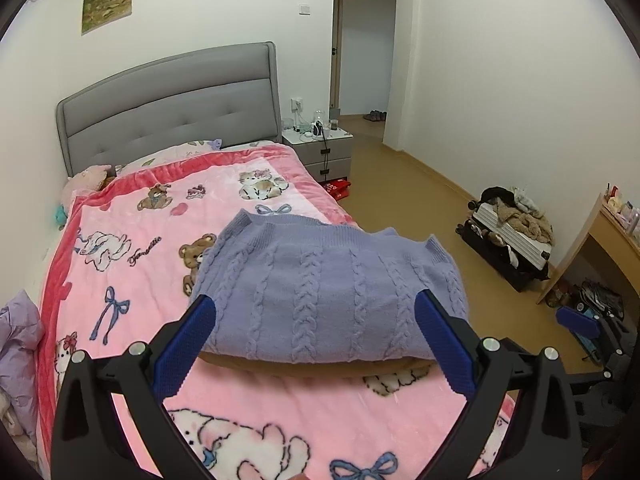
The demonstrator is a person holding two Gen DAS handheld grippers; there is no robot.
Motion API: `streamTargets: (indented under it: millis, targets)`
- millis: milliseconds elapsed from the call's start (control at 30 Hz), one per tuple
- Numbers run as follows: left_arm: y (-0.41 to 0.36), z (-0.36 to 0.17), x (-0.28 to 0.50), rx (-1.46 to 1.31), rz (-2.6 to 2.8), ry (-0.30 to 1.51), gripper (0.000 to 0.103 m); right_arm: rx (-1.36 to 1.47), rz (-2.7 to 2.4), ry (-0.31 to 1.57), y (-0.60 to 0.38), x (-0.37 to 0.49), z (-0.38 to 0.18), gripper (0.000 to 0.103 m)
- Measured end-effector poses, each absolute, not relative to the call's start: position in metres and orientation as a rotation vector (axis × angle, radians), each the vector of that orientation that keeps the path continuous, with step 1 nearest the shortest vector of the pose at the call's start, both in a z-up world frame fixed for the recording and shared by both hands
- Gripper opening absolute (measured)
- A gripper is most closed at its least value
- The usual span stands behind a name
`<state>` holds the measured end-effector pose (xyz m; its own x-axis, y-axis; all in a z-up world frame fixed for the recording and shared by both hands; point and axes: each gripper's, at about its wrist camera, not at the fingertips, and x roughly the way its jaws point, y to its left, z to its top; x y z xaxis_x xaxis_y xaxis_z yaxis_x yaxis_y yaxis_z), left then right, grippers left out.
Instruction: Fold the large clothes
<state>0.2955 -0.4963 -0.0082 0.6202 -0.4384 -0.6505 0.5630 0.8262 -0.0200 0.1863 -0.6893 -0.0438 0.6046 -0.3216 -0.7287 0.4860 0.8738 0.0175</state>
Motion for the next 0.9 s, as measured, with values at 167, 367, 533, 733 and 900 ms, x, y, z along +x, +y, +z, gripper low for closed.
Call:
streamTargets:
  millis: [167, 367, 533, 733, 900]
  targets:
    - [-0.494, -0.004, 0.286, 0.191, -0.583, 0.686, 0.098, 0.196, -0.468, 0.789, -0.684, 0.179, -0.037, 0.095]
    - [-0.494, -0.005, 0.283, 0.196, -0.585, 0.698, 0.098, 0.240, -0.455, 0.773, -0.687, 0.174, -0.036, 0.095]
    - [-0.498, -0.002, 0.276, 0.223, -0.586, 0.694, 0.098, 0.249, -0.446, 0.773, -0.685, 0.175, -0.038, 0.095]
    - [-0.497, -0.002, 0.284, 0.197, -0.582, 0.710, 0.098, 0.258, -0.430, 0.777, -0.681, 0.175, -0.040, 0.095]
    - [-0.499, -0.001, 0.286, 0.210, -0.574, 0.700, 0.098, 0.249, -0.427, 0.775, -0.678, 0.176, -0.039, 0.095]
